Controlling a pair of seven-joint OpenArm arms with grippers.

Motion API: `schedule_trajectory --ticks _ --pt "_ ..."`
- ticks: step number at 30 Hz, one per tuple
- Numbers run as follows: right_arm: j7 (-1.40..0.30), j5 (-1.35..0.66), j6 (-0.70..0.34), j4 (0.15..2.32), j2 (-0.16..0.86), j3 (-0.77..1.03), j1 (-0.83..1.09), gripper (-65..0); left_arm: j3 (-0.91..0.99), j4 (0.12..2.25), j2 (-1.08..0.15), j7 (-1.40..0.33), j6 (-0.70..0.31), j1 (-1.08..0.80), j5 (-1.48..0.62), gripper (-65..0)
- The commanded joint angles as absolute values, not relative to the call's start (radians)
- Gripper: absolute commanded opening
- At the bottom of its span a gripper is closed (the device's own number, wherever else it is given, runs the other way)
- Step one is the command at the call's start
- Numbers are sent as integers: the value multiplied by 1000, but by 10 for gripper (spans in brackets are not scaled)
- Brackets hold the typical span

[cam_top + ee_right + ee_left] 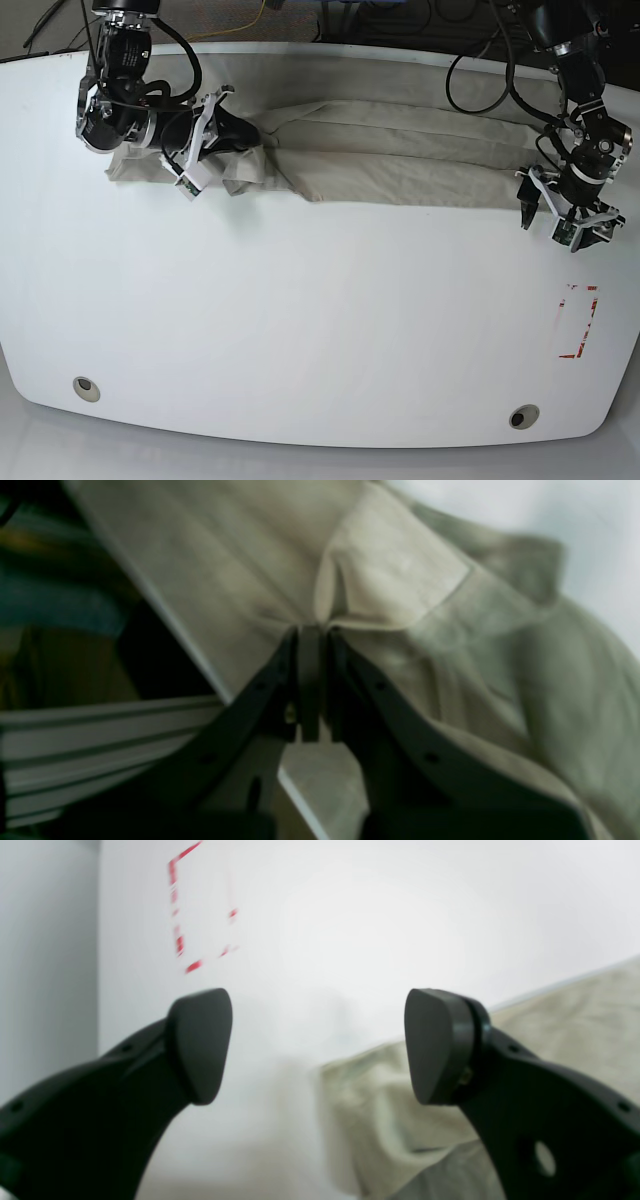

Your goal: Layout the t-shirt on the table in an organized manner, then fold the t-shirt properly

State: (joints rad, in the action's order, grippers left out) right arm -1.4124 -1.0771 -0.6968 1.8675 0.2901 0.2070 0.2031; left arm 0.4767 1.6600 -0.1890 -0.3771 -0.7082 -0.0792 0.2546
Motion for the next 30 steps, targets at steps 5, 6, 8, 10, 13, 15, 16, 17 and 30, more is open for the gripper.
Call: schedule_trajectory --ticks 5,6,8,10,13,15,16,17,30 --pt "-1389 -1170 -698 1890 392 68 200 -650 461 1676 -205 -361 -698 -65 248 -138" --pt "-1389 -1170 -698 1890 401 50 200 -650 461 1676 -205 -361 -698 -65 248 -138" --pt "-1389 -1168 -698 1890 417 12 200 -650 461 1676 -205 -361 -698 -65 248 -138" --pt "-1389 -1165 -698 1888 429 -24 196 -650 461 1676 -205 -361 -698 -65 248 -138" --pt "-1389 -1165 -698 1886 455 -65 177 -649 461 1676 -205 -361 -698 -65 248 -138" --pt "-1389 -1165 -698 1886 470 -94 173 -613 461 1676 -205 -361 -698 -64 248 -138" --pt "-1389 -1165 -698 1886 481 -111 165 -578 461 1678 -205 -361 -698 -64 248 -138" --pt "-1389 -1165 -698 1886 492 -128 153 -533 461 1678 -205 -361 -698 -64 249 -138" --pt "-1392 -1170 -698 1893 596 -259 119 -116 466 1678 -205 -361 -698 -67 249 -138"
